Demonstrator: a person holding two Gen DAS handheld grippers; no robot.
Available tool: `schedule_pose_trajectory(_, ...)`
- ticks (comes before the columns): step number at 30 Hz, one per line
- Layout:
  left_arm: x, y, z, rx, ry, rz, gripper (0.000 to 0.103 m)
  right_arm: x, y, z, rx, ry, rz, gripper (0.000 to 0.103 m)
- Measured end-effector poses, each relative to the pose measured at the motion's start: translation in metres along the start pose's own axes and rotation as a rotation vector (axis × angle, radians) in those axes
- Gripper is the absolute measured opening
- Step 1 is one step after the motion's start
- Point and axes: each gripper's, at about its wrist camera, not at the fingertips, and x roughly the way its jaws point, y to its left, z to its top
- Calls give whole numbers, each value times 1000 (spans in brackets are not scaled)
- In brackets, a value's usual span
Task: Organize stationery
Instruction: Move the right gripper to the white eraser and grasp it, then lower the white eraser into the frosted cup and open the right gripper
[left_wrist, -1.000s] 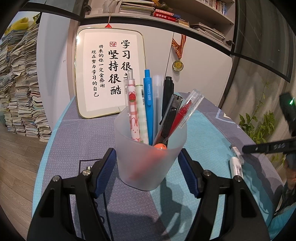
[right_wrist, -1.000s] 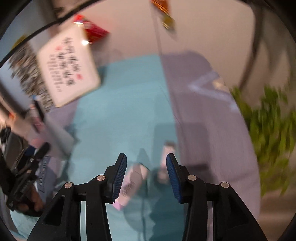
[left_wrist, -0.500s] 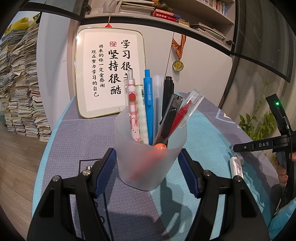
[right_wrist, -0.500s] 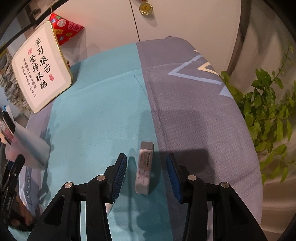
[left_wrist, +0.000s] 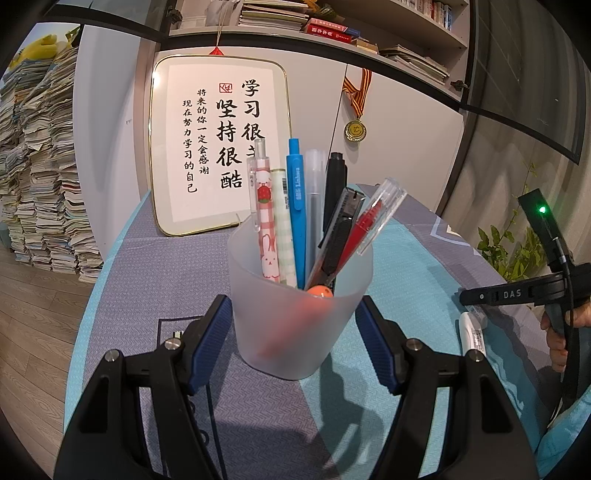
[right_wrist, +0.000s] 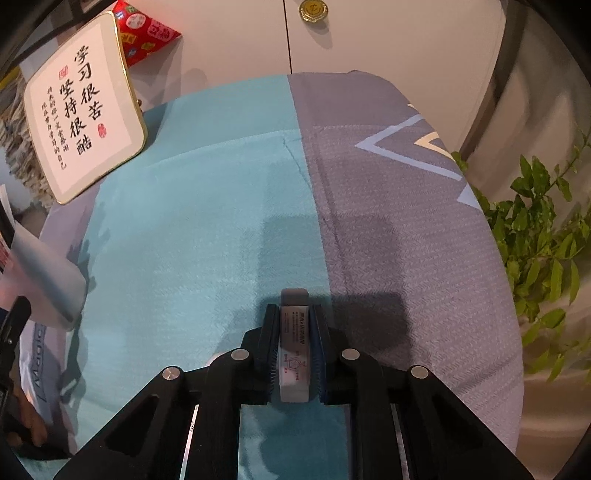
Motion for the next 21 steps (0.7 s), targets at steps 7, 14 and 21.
schedule_pose_trajectory(7, 0, 0, 0, 0, 0, 0, 68, -23, 3, -1, -2, -57, 33, 17)
schedule_pose_trajectory(14, 0, 0, 0, 0, 0, 0, 68, -50, 16, -1, -24, -137, 78, 17)
schedule_pose_trajectory(21, 0, 0, 0, 0, 0, 0, 68, -77, 36, 0, -78, -203, 123, 17)
